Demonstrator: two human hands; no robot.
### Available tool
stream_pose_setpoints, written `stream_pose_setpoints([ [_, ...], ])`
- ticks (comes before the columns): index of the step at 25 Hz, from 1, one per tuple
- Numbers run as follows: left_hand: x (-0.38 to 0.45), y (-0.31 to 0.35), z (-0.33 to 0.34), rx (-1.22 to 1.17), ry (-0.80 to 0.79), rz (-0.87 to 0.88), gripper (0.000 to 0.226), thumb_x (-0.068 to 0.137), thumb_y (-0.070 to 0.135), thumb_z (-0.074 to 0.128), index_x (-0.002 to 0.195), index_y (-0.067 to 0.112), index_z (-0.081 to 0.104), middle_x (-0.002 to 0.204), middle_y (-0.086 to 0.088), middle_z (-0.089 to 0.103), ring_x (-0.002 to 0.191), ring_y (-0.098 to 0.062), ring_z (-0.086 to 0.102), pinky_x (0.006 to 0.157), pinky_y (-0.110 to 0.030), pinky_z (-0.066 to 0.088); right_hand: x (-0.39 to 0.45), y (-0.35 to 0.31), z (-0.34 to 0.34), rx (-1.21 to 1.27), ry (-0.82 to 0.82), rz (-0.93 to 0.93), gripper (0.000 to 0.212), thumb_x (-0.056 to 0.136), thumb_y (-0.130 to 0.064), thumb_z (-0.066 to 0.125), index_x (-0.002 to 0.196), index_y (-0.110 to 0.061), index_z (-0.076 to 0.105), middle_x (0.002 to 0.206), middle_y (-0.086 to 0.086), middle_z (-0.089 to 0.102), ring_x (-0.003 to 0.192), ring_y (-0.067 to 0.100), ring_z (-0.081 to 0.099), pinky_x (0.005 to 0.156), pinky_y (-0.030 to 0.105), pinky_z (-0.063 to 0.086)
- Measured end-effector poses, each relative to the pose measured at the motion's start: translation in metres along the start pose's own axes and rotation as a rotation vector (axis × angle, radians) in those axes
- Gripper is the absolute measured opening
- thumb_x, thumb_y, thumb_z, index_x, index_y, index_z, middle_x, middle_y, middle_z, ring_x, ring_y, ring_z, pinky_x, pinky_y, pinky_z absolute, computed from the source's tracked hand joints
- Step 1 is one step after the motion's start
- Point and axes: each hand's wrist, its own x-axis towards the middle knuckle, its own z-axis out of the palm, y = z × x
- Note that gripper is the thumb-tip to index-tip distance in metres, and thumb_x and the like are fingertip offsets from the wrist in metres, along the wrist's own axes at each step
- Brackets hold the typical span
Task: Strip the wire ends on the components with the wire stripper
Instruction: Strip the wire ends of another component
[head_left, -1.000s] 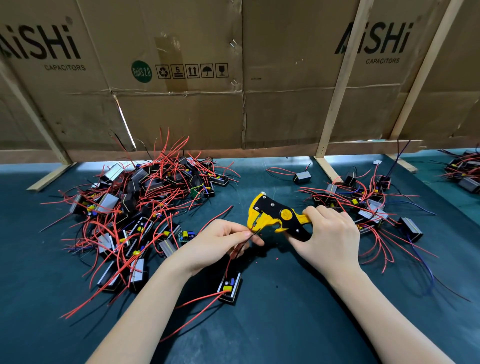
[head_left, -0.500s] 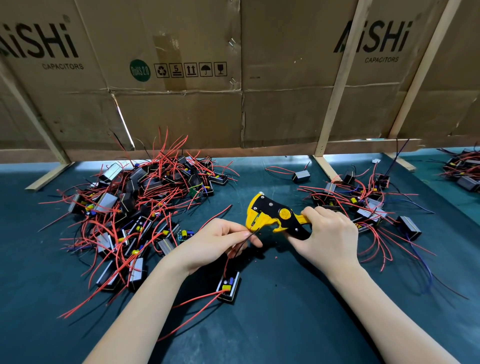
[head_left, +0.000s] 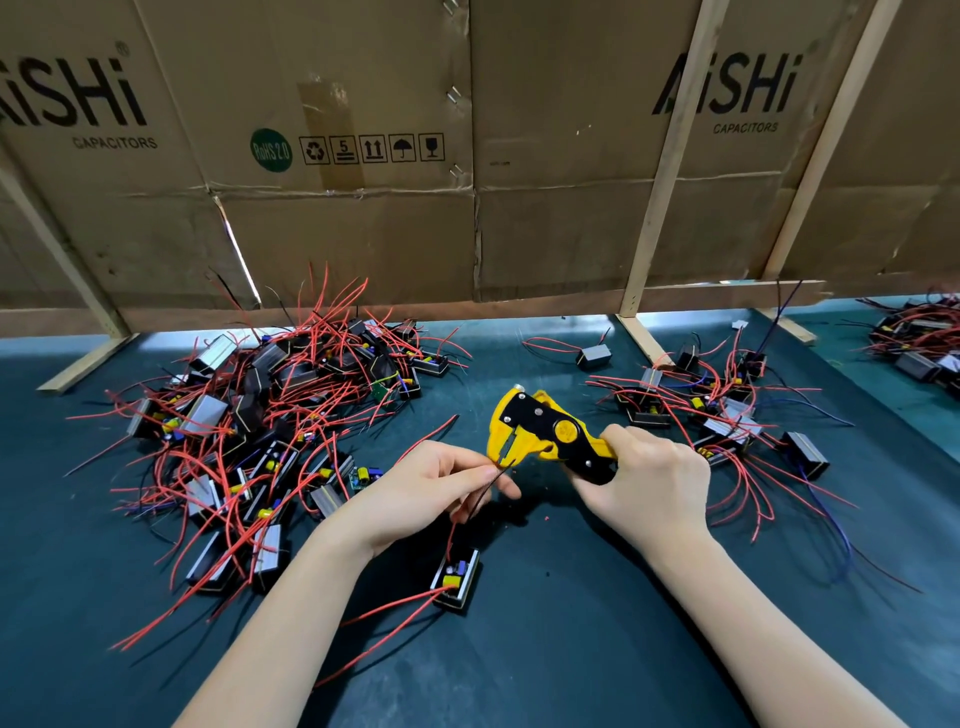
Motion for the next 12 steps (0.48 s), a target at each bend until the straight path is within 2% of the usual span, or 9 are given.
stream_pose_setpoints([
  [2,0.000,0.002,-0.002,0.019,-0.016,-0.010,0.033,0.103,0.019,0.047,0.091,0.008,0.075,0.063,0.005,0.048,0.062,-0.011,0.044,0.059,-0.018,0.036,-0.001,0.001,0.001,-0.009,-0.024,0.023,0.045,0.059,-0.048,0.084,0.065,-0.011,0.059,0.057,0.002,0.054,0.053,0.031,0.057,0.049,0.030,0.041],
  [4,-0.001,0.003,-0.006,0.017,-0.043,-0.048,0.033,0.101,0.028,0.050,0.085,0.012,0.074,0.062,0.008,0.046,0.059,-0.010,0.040,0.055,-0.020,0.029,0.000,0.003,0.002,-0.034,-0.065,0.014,0.047,0.057,-0.045,0.085,0.075,-0.009,0.061,0.068,0.004,0.057,0.066,0.033,0.058,0.060,0.036,0.044],
  [7,-0.005,0.004,-0.013,0.023,-0.127,-0.104,0.035,0.093,0.045,0.054,0.084,0.017,0.072,0.058,0.012,0.041,0.054,-0.006,0.031,0.051,-0.020,0.021,0.000,0.006,0.003,-0.069,-0.099,0.014,0.049,0.058,-0.046,0.085,0.080,-0.009,0.063,0.073,0.005,0.059,0.070,0.033,0.057,0.066,0.039,0.044],
  [10,-0.007,0.000,-0.014,0.144,-0.197,-0.081,0.023,0.094,0.037,0.063,0.083,0.018,0.071,0.059,0.014,0.050,0.053,-0.003,0.034,0.050,-0.013,0.029,0.000,0.008,0.005,-0.073,-0.116,0.035,0.049,0.058,-0.047,0.085,0.082,-0.010,0.064,0.074,0.005,0.059,0.071,0.033,0.057,0.067,0.039,0.043],
  [12,-0.007,0.002,-0.013,0.078,-0.209,-0.075,0.021,0.095,0.030,0.063,0.081,0.016,0.070,0.057,0.013,0.044,0.049,-0.006,0.032,0.047,-0.014,0.026,0.000,0.008,0.005,-0.069,-0.127,0.031,0.050,0.058,-0.047,0.085,0.083,-0.010,0.064,0.075,0.004,0.060,0.071,0.033,0.057,0.068,0.039,0.044],
])
